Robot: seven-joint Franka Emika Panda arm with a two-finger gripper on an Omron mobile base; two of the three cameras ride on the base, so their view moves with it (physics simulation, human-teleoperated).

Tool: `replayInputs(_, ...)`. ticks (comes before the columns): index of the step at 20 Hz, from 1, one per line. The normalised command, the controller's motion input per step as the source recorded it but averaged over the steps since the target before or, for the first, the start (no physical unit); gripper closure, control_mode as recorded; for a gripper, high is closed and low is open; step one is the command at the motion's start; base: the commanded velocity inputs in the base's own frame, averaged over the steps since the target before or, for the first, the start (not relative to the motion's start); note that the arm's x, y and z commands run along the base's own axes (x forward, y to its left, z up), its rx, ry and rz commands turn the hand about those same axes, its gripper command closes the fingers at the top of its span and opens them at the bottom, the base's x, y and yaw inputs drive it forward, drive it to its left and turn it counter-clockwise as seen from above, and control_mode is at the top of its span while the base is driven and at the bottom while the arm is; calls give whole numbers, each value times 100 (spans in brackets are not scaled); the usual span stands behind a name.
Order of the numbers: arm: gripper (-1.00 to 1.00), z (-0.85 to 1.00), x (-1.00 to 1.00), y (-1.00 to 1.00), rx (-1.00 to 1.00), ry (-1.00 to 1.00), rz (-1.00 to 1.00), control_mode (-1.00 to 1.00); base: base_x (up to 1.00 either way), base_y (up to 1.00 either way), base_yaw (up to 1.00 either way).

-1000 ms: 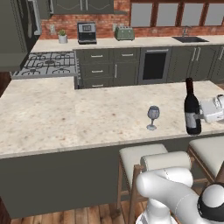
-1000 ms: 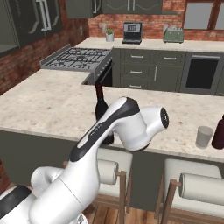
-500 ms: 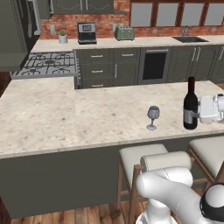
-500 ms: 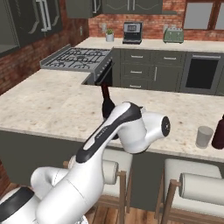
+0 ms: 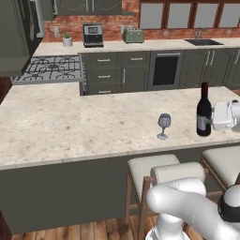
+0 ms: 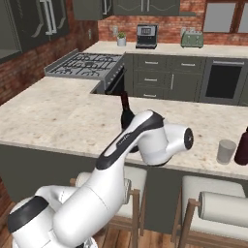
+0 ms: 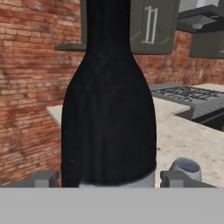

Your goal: There is a wine glass and glass cup on the dining counter. Place the wine bottle next to the wine glass and the juice bottle next to the glass cup.

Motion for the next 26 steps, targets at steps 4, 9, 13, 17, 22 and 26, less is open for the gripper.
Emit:
replayInputs(4, 100, -17, 29, -14, 0, 0, 0, -100, 0, 0, 0)
replayInputs(9, 100, -27, 21, 0, 0, 0, 0, -100, 0, 0, 0)
replayInputs(13, 100, -26, 21, 0, 0, 0, 0, -100, 0, 0, 0)
replayInputs(17, 100, -20, 35, 0, 1, 0, 0, -100, 0, 0, 0)
replayInputs(22, 100, -19, 34, 0, 1, 0, 0, -100, 0, 0, 0)
replayInputs(26, 100, -22, 35, -3, 2, 0, 0, -100, 0, 0, 0)
